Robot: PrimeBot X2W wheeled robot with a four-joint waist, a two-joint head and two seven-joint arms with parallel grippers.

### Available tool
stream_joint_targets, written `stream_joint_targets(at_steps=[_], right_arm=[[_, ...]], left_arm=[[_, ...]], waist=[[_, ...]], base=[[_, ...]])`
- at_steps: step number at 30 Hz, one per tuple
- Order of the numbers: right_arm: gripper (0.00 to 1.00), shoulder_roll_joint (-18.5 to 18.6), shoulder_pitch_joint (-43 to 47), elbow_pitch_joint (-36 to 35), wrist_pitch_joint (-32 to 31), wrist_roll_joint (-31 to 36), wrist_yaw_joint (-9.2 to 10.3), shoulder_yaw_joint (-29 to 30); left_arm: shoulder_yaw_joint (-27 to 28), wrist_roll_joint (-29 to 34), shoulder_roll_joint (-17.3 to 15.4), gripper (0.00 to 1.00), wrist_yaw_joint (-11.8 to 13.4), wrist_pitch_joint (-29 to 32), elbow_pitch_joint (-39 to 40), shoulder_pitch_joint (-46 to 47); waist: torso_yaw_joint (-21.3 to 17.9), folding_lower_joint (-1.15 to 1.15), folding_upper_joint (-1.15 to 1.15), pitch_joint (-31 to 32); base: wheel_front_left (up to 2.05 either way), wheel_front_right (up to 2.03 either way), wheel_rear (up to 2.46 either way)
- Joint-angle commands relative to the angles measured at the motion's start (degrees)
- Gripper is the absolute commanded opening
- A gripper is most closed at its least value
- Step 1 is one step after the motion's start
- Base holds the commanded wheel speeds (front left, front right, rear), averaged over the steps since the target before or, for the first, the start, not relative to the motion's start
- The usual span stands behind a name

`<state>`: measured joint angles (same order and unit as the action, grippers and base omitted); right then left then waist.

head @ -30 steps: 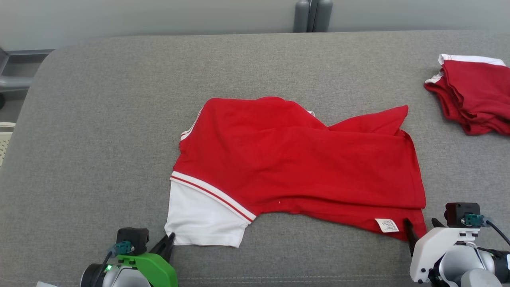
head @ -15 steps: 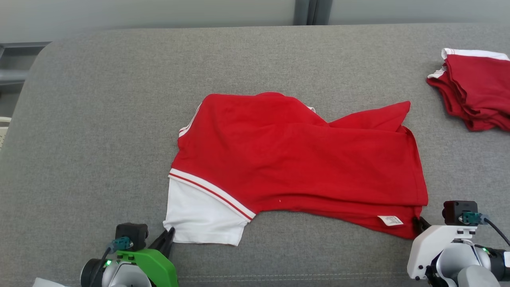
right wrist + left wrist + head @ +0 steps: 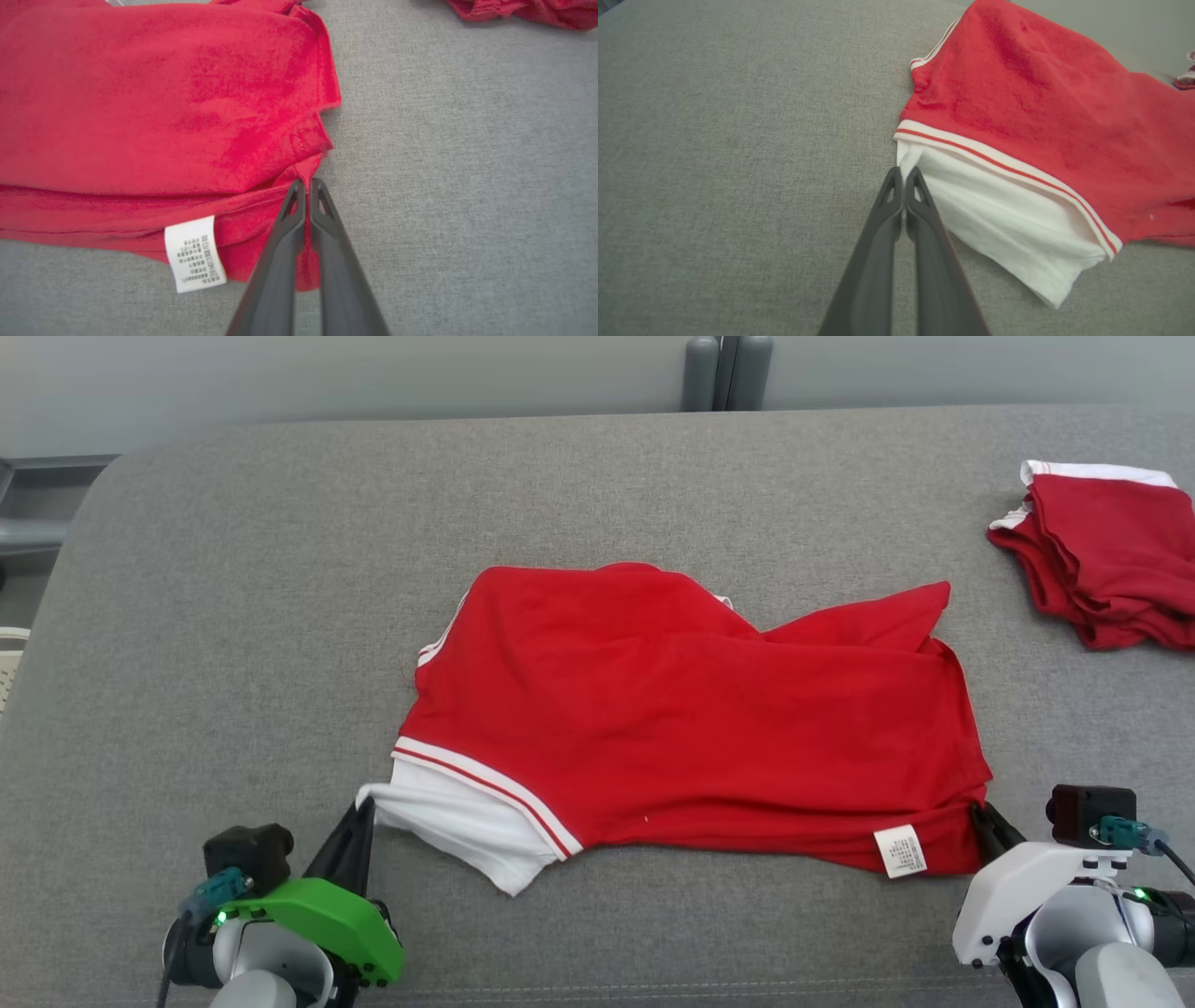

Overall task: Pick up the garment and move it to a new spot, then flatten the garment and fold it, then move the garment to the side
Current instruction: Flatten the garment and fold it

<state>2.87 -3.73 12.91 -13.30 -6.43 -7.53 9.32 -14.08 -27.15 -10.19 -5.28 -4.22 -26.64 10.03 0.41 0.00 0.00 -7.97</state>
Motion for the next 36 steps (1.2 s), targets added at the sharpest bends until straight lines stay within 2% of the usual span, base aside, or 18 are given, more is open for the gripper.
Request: stream_joint_targets(at_steps=[1, 7, 11, 16, 19, 20, 26, 32, 36], right_arm=[[0.0, 0.12, 0.55, -0.67, 0.49, -0.39, 0.09, -0.27], [0.0, 0.11, 0.96, -5.89, 0.04, -4.15, 0.09, -1.26], [0.0, 0.1, -0.33, -8.37, -1.37, -7.71, 0.08, -1.93], [0.0, 1.0, -5.73, -8.92, -3.67, -10.62, 0.07, -3.79], [0.0, 1.99, -11.12, -7.15, -4.85, -12.96, 0.06, -6.66], [0.0, 2.68, -13.39, -6.4, -5.35, -13.61, 0.06, -7.84], [0.0, 7.45, -28.08, 0.32, -6.42, -16.01, 0.06, -15.4], [0.0, 9.77, -44.18, 8.4, -2.37, -15.23, 0.06, -21.03], [0.0, 9.91, -55.06, 13.46, 0.9, -13.95, 0.06, -23.19]], left_arm=[[0.59, -0.75, 0.07, 0.0, 0.36, -0.6, 0.72, 0.12], [3.44, -3.79, 0.78, 0.0, 1.27, -2.43, 7.74, -1.53], [4.43, -5.71, 1.1, 0.0, 1.94, -0.77, 12.05, -1.15], [5.6, -7.33, 0.33, 0.0, 2.69, 2.06, 15.56, 3.69], [6.48, -8.55, -0.3, 0.0, 2.39, 3.93, 15.9, 8.49], [7.31, -10.09, 0.14, 0.0, 2.25, 4.67, 15.69, 10.32], [8.08, -11.88, -2.09, 0.0, 0.92, 8.84, 12.15, 25.09], [8.07, -12.37, -4.68, 0.0, -0.37, 11.52, 7.38, 40.66], [6.91, -11.9, -7.35, 0.0, -1.28, 14.09, 6.02, 50.57]], waist=[[0.02, 0.0, 0.0, 0.45], [0.14, 0.0, 0.0, 2.0], [0.3, 0.0, 0.0, 2.46], [-0.08, 0.0, 0.0, 0.97], [-0.79, 0.0, 0.0, -0.62], [-1.12, 0.0, 0.0, -1.26], [-2.55, 0.0, 0.0, -6.13], [-4.62, 0.0, 0.0, -12.56], [-6.2, 0.0, 0.0, -17.59]], base=[[0.0, 0.0, 0.0], [0.0, 0.0, 0.0], [0.0, 0.0, 0.0], [0.0, 0.0, 0.0], [0.0, 0.0, 0.0], [0.0, 0.0, 0.0], [0.0, 0.0, 0.0], [0.0, 0.0, 0.0], [0.0, 0.0, 0.0]])
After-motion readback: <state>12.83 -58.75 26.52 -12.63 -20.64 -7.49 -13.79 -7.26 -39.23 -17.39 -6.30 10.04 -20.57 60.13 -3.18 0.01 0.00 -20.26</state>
